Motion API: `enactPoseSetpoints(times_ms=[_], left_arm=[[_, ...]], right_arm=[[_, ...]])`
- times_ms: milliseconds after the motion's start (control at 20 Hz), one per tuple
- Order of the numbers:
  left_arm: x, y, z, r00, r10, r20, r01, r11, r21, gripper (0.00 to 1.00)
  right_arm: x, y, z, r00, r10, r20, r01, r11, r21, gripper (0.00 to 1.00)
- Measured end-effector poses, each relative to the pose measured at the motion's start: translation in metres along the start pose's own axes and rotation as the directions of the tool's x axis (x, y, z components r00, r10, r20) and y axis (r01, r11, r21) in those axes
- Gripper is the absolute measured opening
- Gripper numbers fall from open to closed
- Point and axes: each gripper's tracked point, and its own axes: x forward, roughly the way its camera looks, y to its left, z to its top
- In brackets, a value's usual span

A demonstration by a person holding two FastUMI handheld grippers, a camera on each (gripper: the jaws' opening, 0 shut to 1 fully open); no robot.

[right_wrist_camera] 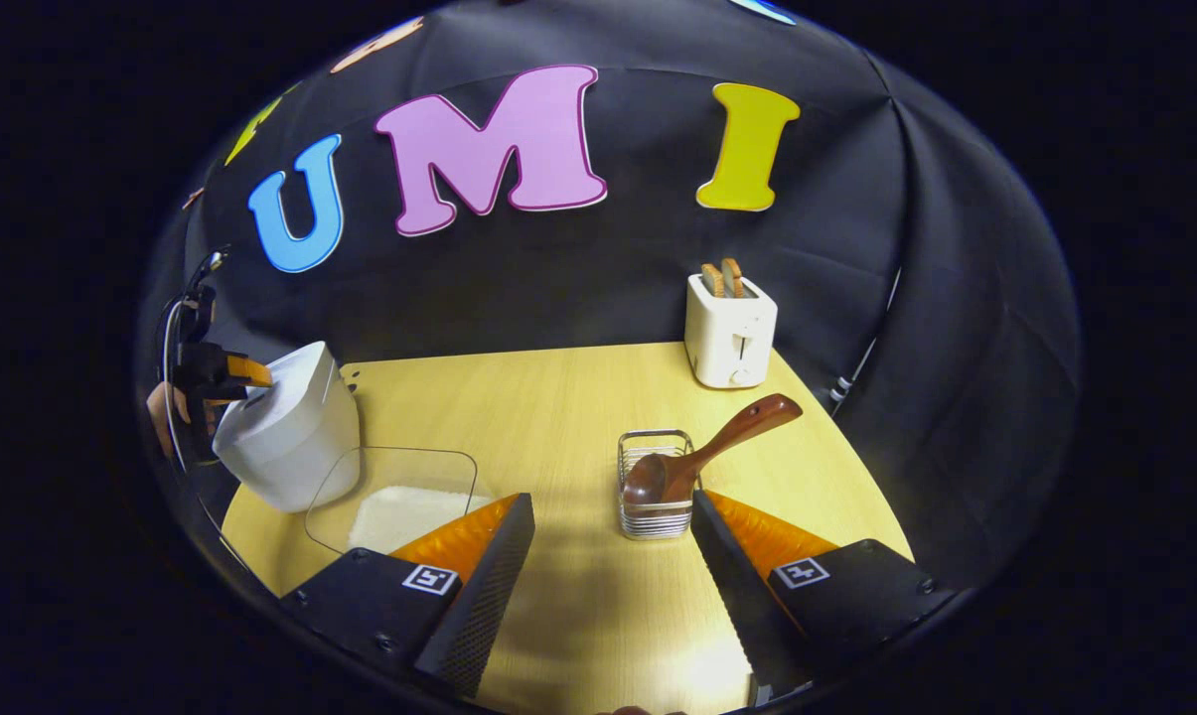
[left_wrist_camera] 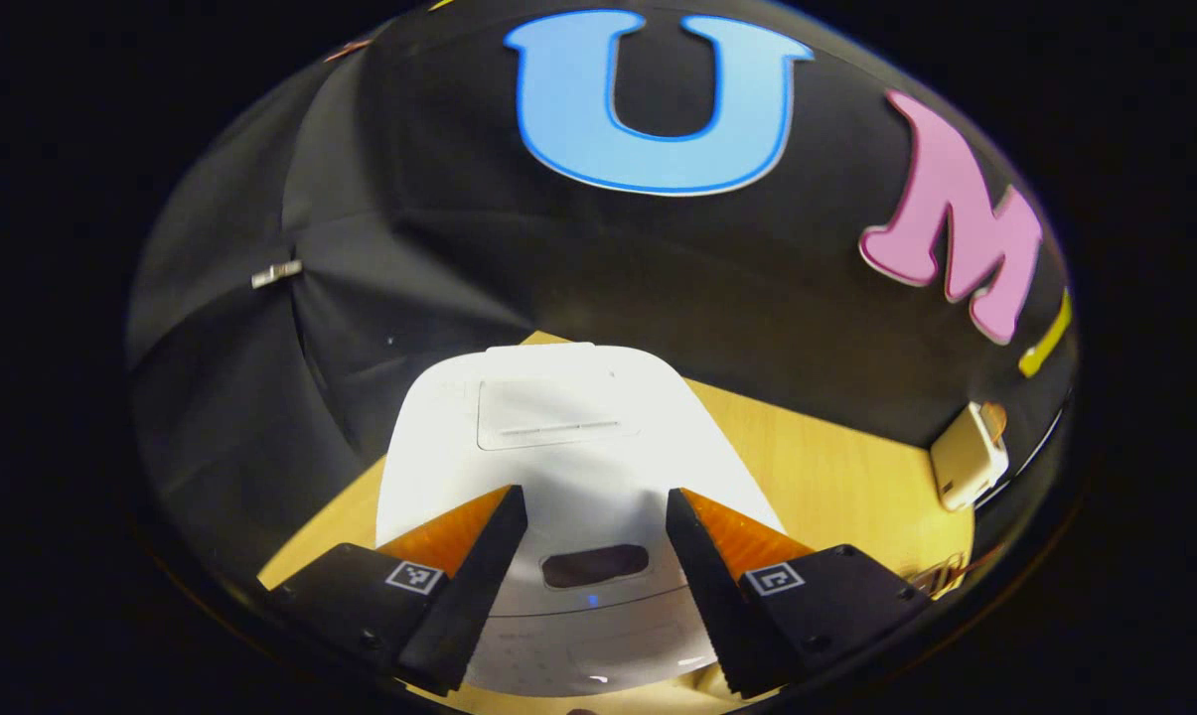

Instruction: Close the left gripper, press the button to open the rice cooker; take a wooden spoon from the chopstick holder with the right hand, scoop a spoonful of rice and pour it into the rice cooker, then put the wooden spoon back into the chopstick holder.

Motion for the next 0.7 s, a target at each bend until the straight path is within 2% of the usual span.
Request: enactPoseSetpoints(times_ms=[200,450,700], left_arm=[[0.003,-0.003,0.003,0.999,0.008,0.052,-0.009,1.000,0.016,0.98],[-0.004,-0.005,0.008,0.997,-0.038,0.069,0.035,0.998,0.043,0.98],[-0.053,-0.001,0.043,0.967,-0.094,0.236,0.080,0.994,0.070,0.96]], right_arm=[[-0.005,0.016,-0.009,0.999,0.045,-0.008,-0.045,0.999,-0.027,0.99],[-0.014,0.035,-0.011,0.998,0.067,-0.007,-0.068,0.997,-0.032,0.99],[-0.023,0.055,0.007,0.998,0.039,0.039,-0.038,0.999,-0.029,0.99]])
